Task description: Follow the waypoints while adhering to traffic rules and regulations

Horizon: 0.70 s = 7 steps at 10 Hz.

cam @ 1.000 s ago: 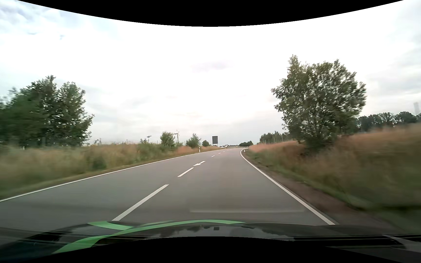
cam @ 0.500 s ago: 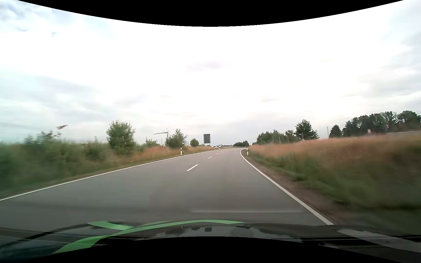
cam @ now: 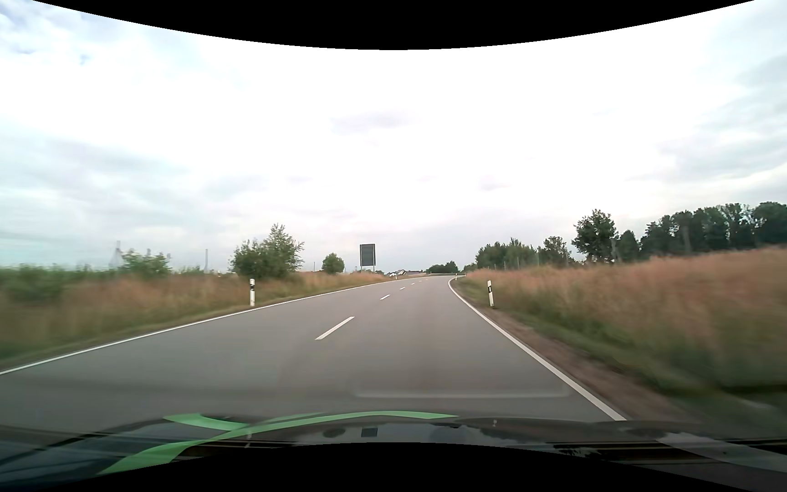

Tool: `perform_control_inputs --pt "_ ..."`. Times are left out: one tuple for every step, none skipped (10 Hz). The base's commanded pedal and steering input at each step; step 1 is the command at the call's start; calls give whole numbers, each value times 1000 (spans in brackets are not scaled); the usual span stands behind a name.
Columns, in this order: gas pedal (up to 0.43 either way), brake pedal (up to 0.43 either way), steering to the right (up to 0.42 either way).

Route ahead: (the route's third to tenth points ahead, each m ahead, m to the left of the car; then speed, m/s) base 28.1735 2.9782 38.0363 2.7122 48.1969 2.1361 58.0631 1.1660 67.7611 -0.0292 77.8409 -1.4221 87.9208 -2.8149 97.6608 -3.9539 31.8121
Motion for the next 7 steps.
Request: perform_control_inputs --pt "398 0 11" --pt "398 0 11" --pt "398 0 11" --pt "409 0 11" --pt "409 0 11" --pt "409 0 12" --pt "409 0 12"
